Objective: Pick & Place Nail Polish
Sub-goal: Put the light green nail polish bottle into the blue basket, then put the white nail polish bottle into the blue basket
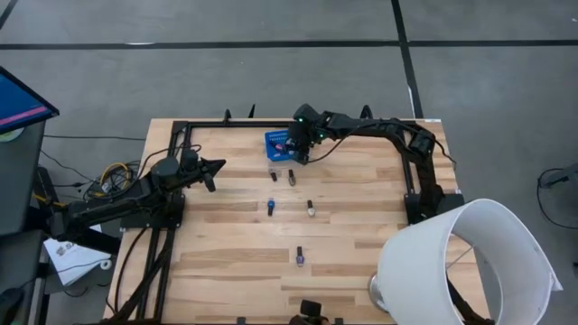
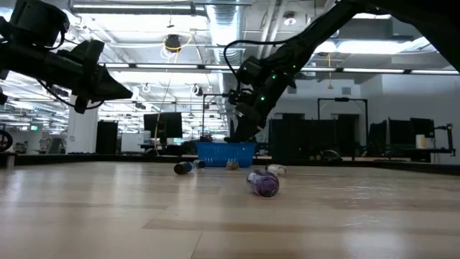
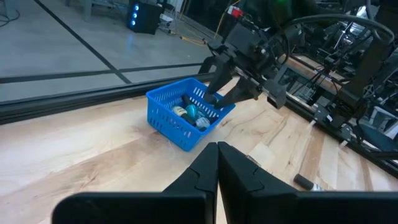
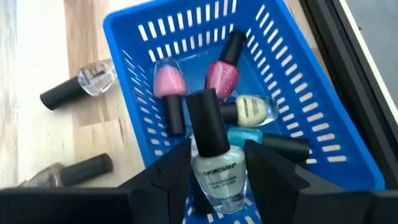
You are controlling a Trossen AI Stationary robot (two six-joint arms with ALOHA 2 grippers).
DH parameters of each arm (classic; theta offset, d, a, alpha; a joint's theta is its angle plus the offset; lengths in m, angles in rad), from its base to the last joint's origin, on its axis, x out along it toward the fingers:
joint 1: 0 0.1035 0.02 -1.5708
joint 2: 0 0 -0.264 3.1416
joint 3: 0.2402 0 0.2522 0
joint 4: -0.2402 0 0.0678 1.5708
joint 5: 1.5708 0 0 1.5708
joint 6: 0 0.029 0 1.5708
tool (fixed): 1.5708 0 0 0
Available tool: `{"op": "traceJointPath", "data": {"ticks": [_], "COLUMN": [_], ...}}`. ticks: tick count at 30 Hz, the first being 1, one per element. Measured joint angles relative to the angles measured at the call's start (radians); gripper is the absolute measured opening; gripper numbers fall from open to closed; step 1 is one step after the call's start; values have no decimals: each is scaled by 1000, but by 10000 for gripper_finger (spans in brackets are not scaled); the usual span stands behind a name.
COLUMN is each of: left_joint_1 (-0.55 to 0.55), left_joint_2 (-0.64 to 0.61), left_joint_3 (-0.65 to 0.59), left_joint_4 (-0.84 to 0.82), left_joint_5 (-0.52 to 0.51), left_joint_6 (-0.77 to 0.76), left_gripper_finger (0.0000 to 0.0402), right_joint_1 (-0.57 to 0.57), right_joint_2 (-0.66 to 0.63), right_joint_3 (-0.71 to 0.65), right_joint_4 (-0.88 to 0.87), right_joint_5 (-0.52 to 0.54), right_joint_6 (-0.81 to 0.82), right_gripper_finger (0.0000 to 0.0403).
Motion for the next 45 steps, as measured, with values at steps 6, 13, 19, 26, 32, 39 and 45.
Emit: {"op": "traceJointPath", "data": {"ticks": [6, 13, 19, 26, 32, 39, 45], "left_joint_1": [0, 0, 0, 0, 0, 0, 0], "left_joint_2": [0, 0, 0, 0, 0, 0, 0], "left_joint_3": [0, 0, 0, 0, 0, 0, 0], "left_joint_4": [0, 0, 0, 0, 0, 0, -1], "left_joint_5": [0, 0, 8, 96, 98, 136, 184], "left_joint_6": [1, 1, 1, 3, 3, 53, 52], "left_gripper_finger": [1, 1, 1, 1, 1, 1, 1], "right_joint_1": [1, 0, 20, 150, 328, 465, 495], "right_joint_2": [0, 0, -3, -2, -2, 0, 0], "right_joint_3": [0, 165, 383, 409, 327, 221, 92], "right_joint_4": [3, -205, -531, -874, -865, -736, -634], "right_joint_5": [0, 0, 1, 108, 134, 134, 139], "right_joint_6": [6, 107, 325, 518, 708, 934, 1063], "right_gripper_finger": [203, 249, 244, 240, 240, 240, 240]}}
